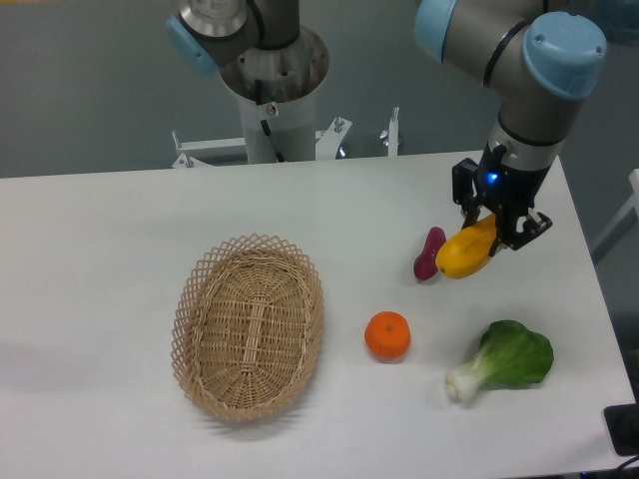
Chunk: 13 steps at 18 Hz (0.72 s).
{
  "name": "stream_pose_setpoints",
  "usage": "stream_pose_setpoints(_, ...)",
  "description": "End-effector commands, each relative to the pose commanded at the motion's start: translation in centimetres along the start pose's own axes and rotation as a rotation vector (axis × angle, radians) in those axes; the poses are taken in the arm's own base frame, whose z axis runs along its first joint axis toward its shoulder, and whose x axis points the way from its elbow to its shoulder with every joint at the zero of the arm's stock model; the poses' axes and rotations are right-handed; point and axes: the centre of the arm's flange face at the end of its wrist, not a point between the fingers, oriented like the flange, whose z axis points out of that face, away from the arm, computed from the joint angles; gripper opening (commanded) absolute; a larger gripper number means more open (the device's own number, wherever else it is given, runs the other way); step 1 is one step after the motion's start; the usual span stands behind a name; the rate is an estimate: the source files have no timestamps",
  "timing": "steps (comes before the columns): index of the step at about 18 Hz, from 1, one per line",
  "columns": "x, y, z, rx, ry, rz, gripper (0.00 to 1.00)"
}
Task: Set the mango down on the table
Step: 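Hold the yellow mango in the gripper above the table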
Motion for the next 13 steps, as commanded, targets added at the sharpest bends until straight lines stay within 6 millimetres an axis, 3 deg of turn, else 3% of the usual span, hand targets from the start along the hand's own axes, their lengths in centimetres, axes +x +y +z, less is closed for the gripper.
stream_pose_setpoints(5, 0.3, 0.3, 0.8, 0.0, 0.009, 0.016, 0.36)
stream_pose_setpoints(10, 1.2, 1.7, 1.9, -0.001, 0.032, 0.065, 0.36)
stream_pose_setpoints(13, 2.3, 3.5, 2.8, 0.005, 0.054, 0.096, 0.36)
